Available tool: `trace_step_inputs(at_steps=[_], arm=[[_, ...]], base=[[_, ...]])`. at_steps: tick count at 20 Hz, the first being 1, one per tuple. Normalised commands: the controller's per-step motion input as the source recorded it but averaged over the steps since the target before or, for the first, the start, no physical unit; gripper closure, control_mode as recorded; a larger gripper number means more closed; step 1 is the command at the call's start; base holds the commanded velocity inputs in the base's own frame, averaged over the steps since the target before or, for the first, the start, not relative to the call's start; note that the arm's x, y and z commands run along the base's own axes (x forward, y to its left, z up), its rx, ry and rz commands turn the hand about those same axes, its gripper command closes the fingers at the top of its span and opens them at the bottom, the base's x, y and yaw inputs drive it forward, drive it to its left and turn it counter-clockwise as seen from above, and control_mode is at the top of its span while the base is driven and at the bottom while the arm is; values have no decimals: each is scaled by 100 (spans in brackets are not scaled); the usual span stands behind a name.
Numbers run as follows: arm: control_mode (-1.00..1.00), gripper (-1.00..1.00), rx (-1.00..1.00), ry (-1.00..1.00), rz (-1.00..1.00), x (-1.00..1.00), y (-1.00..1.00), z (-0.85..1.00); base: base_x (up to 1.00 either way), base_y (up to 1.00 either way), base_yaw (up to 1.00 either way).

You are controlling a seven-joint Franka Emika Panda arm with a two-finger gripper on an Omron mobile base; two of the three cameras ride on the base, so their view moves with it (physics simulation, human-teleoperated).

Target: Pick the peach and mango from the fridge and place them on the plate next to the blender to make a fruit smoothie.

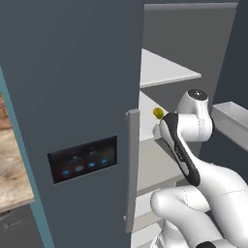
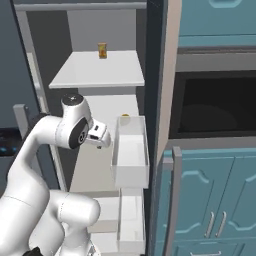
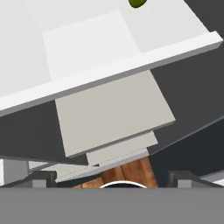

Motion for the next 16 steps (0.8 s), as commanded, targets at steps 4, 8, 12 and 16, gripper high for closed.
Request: trace_step_inputs(at_steps=[4,8,12,16], arm=[[100,-100,0,0,0,0,0,0],[-100,-100,0,-2,-2,11,0,1],[-100,-100,0,-17,-14,54,-3,7],[-100,-100,0,-5,-21,98,-14,0]], base=[[10,-31,-7],[2,0,0],[0,0,0],[0,0,0]])
